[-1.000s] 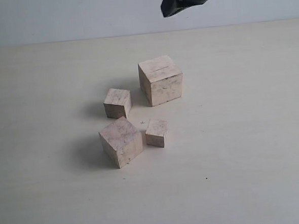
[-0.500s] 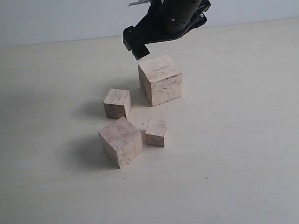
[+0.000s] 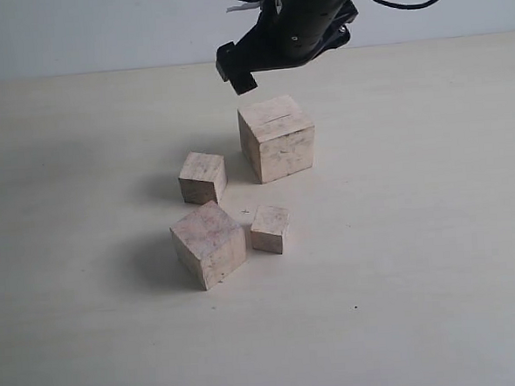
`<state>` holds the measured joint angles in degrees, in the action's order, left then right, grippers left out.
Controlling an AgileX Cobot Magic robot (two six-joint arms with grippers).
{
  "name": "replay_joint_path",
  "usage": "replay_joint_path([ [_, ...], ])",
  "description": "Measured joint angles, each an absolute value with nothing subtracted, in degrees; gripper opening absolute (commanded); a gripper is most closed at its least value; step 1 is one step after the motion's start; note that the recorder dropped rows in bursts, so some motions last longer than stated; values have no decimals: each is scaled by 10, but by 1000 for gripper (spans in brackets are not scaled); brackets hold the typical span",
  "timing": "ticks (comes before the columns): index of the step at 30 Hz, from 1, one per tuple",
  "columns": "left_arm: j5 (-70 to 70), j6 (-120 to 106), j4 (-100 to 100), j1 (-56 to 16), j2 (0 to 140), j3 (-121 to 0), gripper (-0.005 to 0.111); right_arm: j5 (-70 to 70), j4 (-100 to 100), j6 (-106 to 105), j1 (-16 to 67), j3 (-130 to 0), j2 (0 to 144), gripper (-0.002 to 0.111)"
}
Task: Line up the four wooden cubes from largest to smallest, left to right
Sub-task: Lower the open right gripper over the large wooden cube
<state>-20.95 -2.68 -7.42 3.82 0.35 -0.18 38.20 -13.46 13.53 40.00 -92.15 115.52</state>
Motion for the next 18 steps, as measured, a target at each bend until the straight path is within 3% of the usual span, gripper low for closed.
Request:
replay_joint_path([
  [18,-210,-27,-74,38,3,-2,0,382,-110,133,394,-945,1219,102],
])
